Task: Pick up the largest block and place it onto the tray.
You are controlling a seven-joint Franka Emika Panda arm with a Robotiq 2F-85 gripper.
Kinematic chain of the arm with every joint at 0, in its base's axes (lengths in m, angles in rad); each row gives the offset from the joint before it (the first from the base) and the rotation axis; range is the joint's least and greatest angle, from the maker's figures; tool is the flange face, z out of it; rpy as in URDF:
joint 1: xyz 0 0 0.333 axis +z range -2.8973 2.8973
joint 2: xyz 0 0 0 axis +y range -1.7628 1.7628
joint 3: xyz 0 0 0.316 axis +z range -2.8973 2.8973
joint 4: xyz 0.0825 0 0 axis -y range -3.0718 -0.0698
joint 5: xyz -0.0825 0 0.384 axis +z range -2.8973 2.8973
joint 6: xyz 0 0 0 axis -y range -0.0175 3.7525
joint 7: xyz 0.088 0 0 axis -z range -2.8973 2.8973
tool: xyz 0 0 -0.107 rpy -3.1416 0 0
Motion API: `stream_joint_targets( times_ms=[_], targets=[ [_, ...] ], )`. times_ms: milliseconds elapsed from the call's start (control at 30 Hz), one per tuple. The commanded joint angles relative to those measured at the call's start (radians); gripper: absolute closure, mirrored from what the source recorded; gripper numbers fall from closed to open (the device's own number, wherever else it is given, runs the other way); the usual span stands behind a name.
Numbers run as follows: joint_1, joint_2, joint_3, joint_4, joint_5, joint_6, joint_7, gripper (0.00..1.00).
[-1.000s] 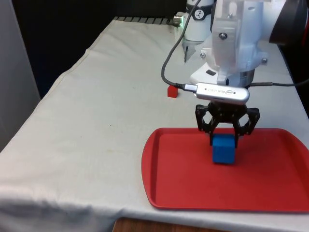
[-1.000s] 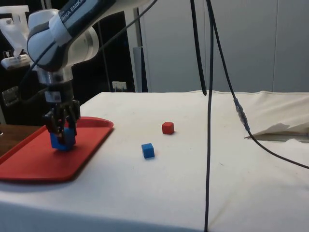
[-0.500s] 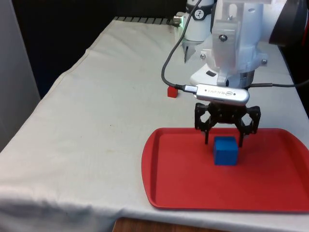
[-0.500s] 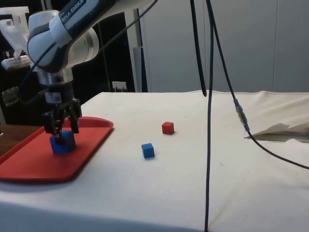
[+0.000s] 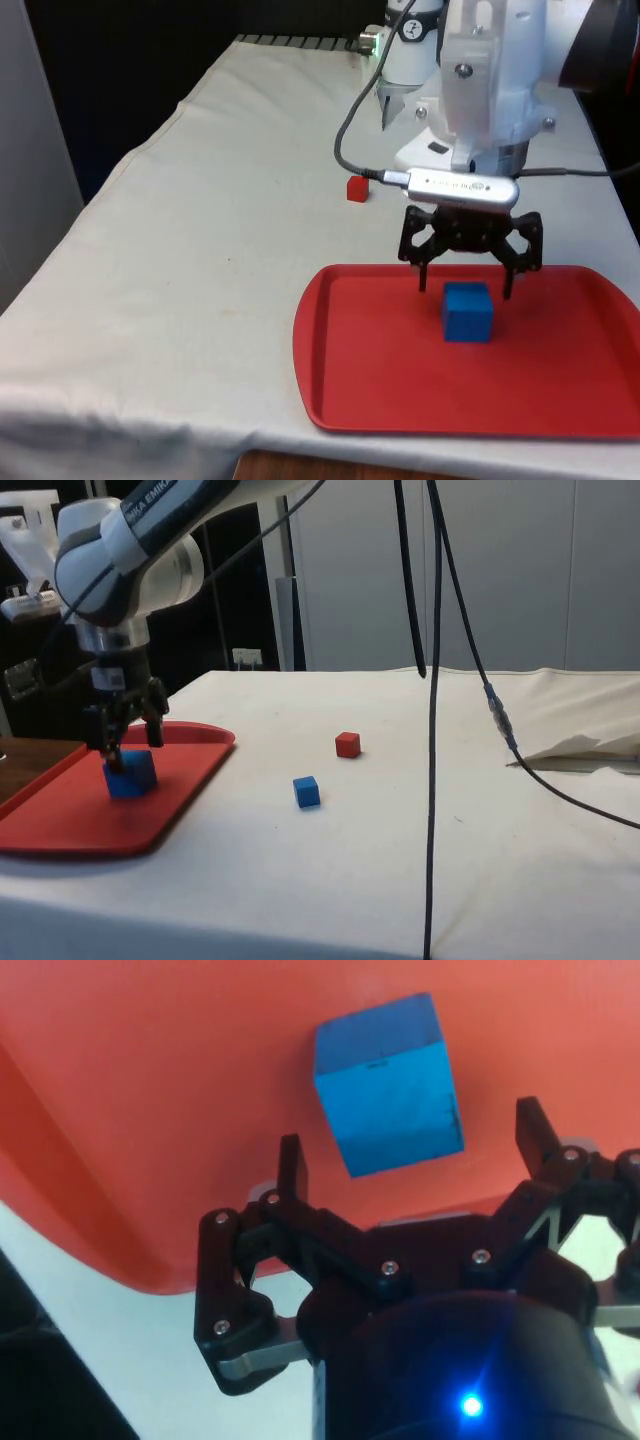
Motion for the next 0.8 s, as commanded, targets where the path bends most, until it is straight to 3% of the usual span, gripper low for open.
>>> stream_joint_targets(
  times_ms=[0, 167, 200, 233, 467, 500, 533, 767],
  targets=[
    [0.005, -0.017, -0.006, -0.004, -0.006, -0.016, 0.003, 0.0],
    [0.008, -0.046, -0.012, 0.0, -0.015, -0.047, 0.006, 0.0],
    [0.002, -0.037, -0.006, 0.005, -0.01, -0.041, 0.0, 0.0],
    [0.008, -0.051, -0.012, 0.0, -0.017, -0.05, 0.006, 0.0],
    [0.009, -0.092, -0.015, 0.003, -0.031, -0.084, 0.009, 0.0],
    [0.003, -0.085, -0.009, 0.005, -0.025, -0.076, 0.002, 0.0],
    [0.009, -0.098, -0.015, 0.003, -0.034, -0.088, 0.01, 0.0],
    [0.008, -0.14, -0.015, 0.007, -0.049, -0.121, 0.012, 0.0]
  ],
)
